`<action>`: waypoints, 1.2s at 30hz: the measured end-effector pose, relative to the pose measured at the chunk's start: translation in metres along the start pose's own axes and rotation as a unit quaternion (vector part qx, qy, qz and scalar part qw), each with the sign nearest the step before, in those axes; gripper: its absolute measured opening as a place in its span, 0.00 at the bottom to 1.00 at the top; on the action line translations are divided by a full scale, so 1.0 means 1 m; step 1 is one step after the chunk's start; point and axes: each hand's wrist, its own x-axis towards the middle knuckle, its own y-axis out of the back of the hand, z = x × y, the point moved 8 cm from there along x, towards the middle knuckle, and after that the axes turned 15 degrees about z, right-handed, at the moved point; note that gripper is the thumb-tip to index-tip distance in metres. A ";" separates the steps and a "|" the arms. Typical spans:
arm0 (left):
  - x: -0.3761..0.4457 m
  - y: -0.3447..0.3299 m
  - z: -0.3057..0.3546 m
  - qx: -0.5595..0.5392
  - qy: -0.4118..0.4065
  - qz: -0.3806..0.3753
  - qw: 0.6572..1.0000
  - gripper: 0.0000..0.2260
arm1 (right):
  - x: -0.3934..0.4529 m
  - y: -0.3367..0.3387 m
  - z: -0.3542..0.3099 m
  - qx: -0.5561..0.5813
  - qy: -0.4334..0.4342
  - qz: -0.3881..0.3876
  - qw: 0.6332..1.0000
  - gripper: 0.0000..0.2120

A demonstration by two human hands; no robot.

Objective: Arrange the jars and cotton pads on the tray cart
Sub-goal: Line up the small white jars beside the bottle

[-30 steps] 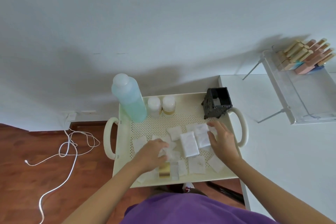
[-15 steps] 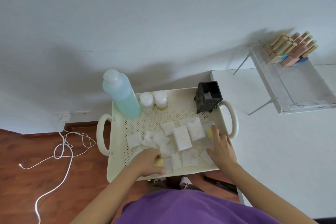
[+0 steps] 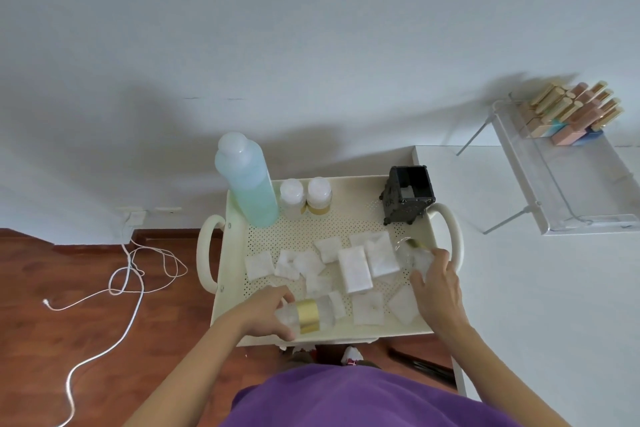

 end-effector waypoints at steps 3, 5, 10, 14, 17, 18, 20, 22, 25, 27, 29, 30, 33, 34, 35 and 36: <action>-0.005 0.005 0.001 -0.031 0.000 0.010 0.999 0.29 | 0.003 0.010 -0.011 0.000 0.031 0.014 0.999 0.15; -0.011 0.009 0.003 -0.054 -0.003 0.024 0.998 0.28 | 0.004 0.018 -0.021 -0.001 0.061 0.023 0.998 0.16; -0.031 0.035 0.020 -0.092 -0.046 0.107 0.989 0.20 | -0.003 0.039 -0.061 0.026 0.152 0.044 0.987 0.19; -0.044 0.077 0.032 -0.125 -0.076 0.188 0.971 0.19 | -0.003 0.039 -0.096 0.061 0.224 0.029 0.972 0.21; -0.041 0.120 0.036 -0.157 -0.075 0.291 0.941 0.20 | 0.009 0.015 -0.121 0.045 0.258 0.001 0.965 0.21; -0.037 0.133 0.036 -0.164 -0.072 0.327 0.928 0.20 | 0.014 0.002 -0.130 0.034 0.262 -0.018 0.964 0.21; -0.025 0.146 0.044 -0.160 -0.072 0.378 0.909 0.20 | 0.024 -0.020 -0.137 -0.002 0.260 -0.053 0.964 0.21; -0.010 0.148 0.050 -0.137 -0.071 0.406 0.901 0.20 | 0.035 -0.039 -0.139 -0.036 0.255 -0.075 0.963 0.21; 0.011 0.142 0.056 -0.103 -0.072 0.417 0.900 0.20 | 0.044 -0.058 -0.144 -0.076 0.248 -0.100 0.961 0.18; 0.023 0.140 0.058 -0.088 -0.072 0.418 0.901 0.21 | 0.045 -0.067 -0.150 -0.093 0.249 -0.111 0.958 0.17; 0.032 0.137 0.060 -0.079 -0.071 0.413 0.904 0.22 | 0.045 -0.073 -0.156 -0.101 0.254 -0.116 0.955 0.16; 0.036 0.136 0.060 -0.073 -0.071 0.409 0.907 0.22 | 0.044 -0.077 -0.159 -0.101 0.255 -0.118 0.954 0.15; 0.046 0.132 0.061 -0.059 -0.071 0.403 0.911 0.22 | 0.040 -0.087 -0.167 -0.095 0.244 -0.134 0.956 0.15; 0.048 0.130 0.063 -0.058 -0.073 0.402 0.911 0.22 | 0.038 -0.091 -0.169 -0.091 0.240 -0.141 0.956 0.15; 0.050 0.129 0.064 -0.058 -0.076 0.403 0.910 0.23 | 0.035 -0.094 -0.171 -0.086 0.239 -0.145 0.956 0.16; 0.051 0.128 0.066 -0.057 -0.080 0.405 0.909 0.23 | 0.033 -0.097 -0.173 -0.081 0.239 -0.148 0.956 0.16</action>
